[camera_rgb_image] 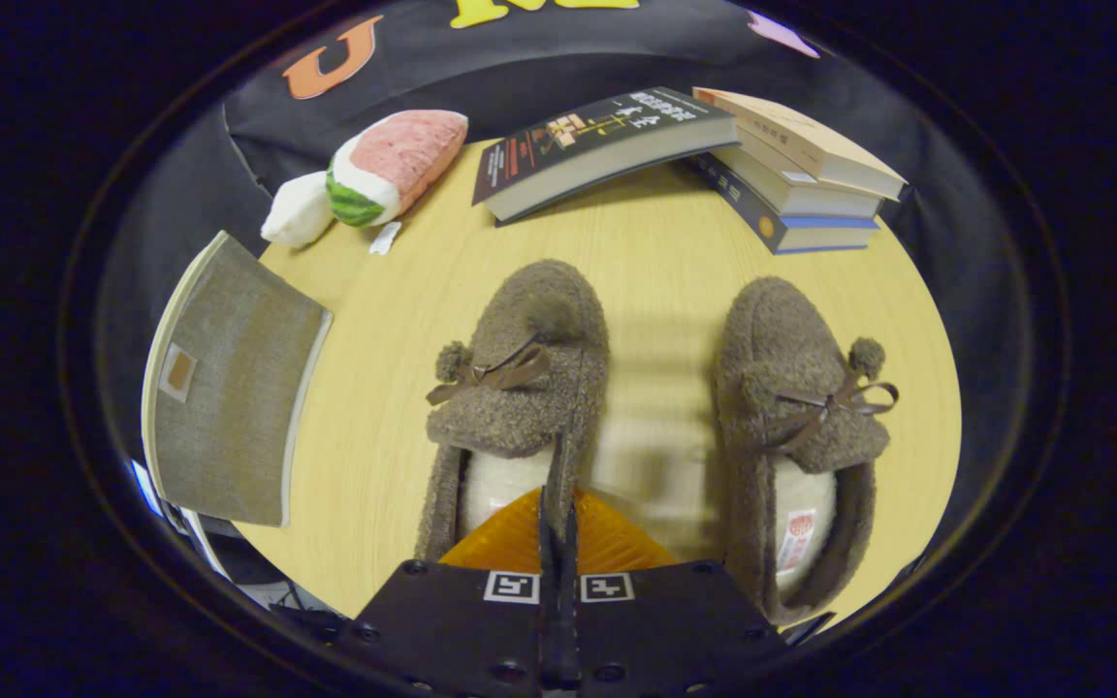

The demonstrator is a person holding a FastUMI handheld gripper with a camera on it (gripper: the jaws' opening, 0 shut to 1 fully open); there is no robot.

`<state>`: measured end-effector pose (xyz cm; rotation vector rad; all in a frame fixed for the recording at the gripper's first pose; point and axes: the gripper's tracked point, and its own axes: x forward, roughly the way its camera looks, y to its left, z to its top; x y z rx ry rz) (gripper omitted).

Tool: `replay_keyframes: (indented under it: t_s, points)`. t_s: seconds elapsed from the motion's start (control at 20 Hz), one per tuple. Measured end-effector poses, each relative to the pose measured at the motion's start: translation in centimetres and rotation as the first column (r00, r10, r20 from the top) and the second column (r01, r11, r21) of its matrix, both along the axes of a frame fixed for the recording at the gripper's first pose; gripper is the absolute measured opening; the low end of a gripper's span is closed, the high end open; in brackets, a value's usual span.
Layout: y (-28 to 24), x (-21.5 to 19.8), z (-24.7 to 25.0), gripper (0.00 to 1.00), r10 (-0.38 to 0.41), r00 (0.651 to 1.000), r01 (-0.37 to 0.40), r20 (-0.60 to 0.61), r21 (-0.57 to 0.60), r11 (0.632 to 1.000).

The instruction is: Open the storage box then place both shoes into the box .Put the left shoe in first, then the right shoe, with the right side of both shoes facing outward in a uniform manner.

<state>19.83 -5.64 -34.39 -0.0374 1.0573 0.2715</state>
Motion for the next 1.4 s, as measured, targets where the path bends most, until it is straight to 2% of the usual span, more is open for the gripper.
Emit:
replay_keyframes:
  t_s: [0.25, 0.7, 0.9, 1.1, 1.4]
  points:
    - [0.1, -0.2, 2.3, 0.01, -0.046, 0.999, 0.048, -0.026, 0.054, 0.997]
    - [5.1, -3.4, 12.9, 0.01, -0.062, 0.998, 0.063, -0.011, 0.238, 0.969]
    - [9.5, -4.7, 17.2, 0.00, -0.062, 0.998, 0.054, 0.016, 0.287, 0.956]
    - [15.4, -6.0, 19.5, 0.00, -0.029, 0.999, 0.021, 0.019, 0.316, 0.949]
    - [25.5, -7.8, 18.7, 0.00, 0.045, 0.999, -0.036, -0.023, 0.304, 0.952]
